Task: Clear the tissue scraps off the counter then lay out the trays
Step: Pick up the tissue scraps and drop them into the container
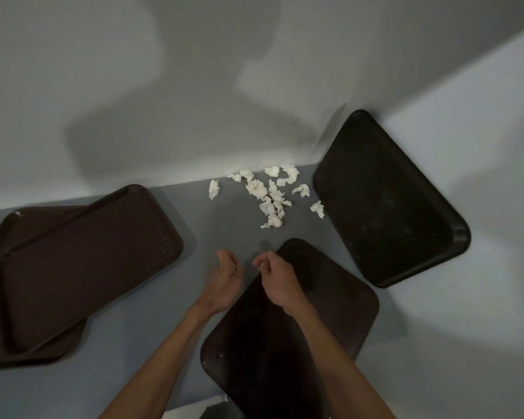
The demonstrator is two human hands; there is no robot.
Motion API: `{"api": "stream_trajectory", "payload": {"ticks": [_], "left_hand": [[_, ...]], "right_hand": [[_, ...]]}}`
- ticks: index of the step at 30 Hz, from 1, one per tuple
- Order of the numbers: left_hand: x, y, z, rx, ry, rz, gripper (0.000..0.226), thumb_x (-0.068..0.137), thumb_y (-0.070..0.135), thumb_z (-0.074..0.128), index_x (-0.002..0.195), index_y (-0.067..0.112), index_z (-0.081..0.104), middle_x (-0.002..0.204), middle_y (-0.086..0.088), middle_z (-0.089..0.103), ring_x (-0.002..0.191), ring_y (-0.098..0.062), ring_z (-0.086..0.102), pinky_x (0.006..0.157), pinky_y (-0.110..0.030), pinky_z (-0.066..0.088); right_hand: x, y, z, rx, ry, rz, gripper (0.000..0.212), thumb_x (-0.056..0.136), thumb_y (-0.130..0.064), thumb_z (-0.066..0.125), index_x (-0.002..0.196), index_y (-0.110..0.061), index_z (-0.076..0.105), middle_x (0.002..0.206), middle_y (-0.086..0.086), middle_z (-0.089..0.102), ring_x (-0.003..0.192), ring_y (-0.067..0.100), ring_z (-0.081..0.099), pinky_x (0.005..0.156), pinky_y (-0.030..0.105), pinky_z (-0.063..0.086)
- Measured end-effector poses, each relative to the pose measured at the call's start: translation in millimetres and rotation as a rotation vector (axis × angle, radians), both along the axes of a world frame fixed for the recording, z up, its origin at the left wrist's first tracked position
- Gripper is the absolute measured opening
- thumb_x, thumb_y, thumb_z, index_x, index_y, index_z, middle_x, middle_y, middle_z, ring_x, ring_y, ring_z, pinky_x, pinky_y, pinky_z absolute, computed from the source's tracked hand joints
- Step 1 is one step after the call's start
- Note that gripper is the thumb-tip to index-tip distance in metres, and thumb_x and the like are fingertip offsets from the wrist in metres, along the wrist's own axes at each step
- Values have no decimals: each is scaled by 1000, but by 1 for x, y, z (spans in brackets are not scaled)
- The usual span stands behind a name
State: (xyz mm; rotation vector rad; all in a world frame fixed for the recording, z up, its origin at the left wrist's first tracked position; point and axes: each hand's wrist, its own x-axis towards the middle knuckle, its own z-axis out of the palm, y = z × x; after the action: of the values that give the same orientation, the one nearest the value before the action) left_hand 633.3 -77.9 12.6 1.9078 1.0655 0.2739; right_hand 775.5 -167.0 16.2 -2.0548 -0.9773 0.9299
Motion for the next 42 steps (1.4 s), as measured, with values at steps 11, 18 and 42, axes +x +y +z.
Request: {"api": "stream_trajectory", "payload": {"ticks": [11,18,42], "left_hand": [[19,-149,13,289,-68,-295,34,89,10,30,108,-1,56,106,-15,53,97,-21,50,82,-26,42],[34,-291,20,33,-74,-340,27,92,12,42,116,15,53,96,1,62,81,-10,58,73,-22,49],[-6,-477,-340,-217,427,-281,24,84,39,80,106,37,69,107,1,74,105,-27,65,94,-38,54]], "right_hand": [[8,-184,17,39,-170,-57,31,101,3,47,108,-23,61,94,-8,64,80,0,59,67,3,40],[17,-340,-4,175,-219,-76,18,102,-19,48,120,-19,50,89,-1,68,72,15,65,63,26,47],[-31,-562,-369,-161,-56,-591,14,82,-18,87,84,-21,73,76,-8,72,66,0,61,61,0,37]]}}
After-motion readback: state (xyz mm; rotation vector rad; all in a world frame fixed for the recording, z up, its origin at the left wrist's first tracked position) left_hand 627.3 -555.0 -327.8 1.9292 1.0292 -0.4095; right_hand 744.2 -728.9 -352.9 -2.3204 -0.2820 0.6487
